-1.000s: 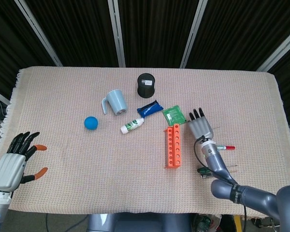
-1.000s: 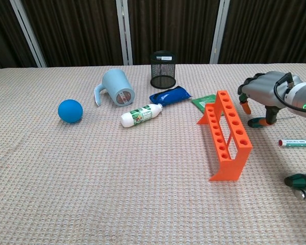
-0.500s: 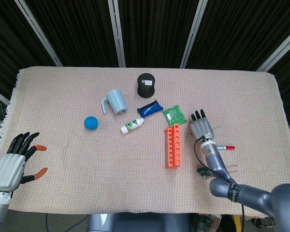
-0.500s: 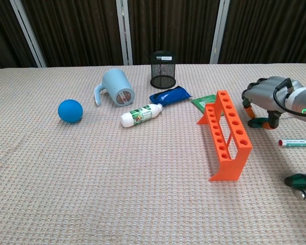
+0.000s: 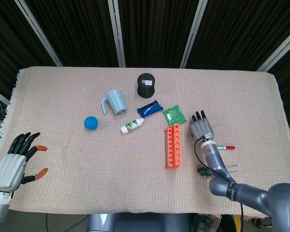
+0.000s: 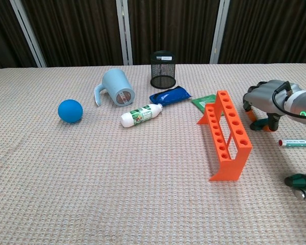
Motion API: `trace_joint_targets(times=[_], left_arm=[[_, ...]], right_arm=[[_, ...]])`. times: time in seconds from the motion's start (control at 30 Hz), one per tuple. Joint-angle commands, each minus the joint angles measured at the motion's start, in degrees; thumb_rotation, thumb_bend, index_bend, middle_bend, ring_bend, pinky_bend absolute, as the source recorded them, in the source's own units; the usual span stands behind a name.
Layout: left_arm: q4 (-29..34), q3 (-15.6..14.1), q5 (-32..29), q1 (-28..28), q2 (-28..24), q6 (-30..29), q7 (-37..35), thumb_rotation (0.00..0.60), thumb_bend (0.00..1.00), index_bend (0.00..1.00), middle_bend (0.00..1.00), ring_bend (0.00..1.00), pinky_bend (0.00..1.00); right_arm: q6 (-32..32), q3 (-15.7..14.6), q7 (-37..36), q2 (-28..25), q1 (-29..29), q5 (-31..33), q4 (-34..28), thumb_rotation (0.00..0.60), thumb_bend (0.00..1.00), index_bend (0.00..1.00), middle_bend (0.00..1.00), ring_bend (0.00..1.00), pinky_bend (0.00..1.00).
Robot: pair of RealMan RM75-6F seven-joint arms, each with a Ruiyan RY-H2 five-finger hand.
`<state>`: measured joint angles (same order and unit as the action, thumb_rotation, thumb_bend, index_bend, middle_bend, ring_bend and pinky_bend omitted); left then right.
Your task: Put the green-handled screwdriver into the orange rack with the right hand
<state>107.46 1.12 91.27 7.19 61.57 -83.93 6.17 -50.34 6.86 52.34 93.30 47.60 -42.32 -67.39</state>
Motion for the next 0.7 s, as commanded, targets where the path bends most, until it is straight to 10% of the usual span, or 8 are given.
trace_joint_targets(times=[0.03, 0.33, 0.7], left_arm=[[-0.10, -0.01, -0.14, 0.01, 0.04, 0.05, -0.06, 0.600, 0.17, 0.35, 0.07, 0.00, 0.00], [-0.55, 0.03, -0.56, -0.08, -0.04, -0.11, -0.57, 0.600, 0.17, 0.35, 0.06, 0.00, 0.00], [-0.31, -0.28, -0.18, 0.09, 0.13, 0.16, -0.67, 0.600, 0.17, 0.34, 0.06, 0.00, 0.00]], right_arm=[[-0.04, -0.07, -0.33, 0.27, 0.12, -0.06, 0.39, 0.600, 0.29, 0.51, 0.16, 0.00, 0.00], [-1.24, 1.88, -4.53, -1.42, -0.22, -0.69, -2.85, 0.600, 0.29, 0.57, 0.20, 0.00, 0.00], [4.31, 11.48, -25.51, -19.21, -4.30, 2.89, -24.10, 0.600, 0.29, 0.57, 0.20, 0.00, 0.00]])
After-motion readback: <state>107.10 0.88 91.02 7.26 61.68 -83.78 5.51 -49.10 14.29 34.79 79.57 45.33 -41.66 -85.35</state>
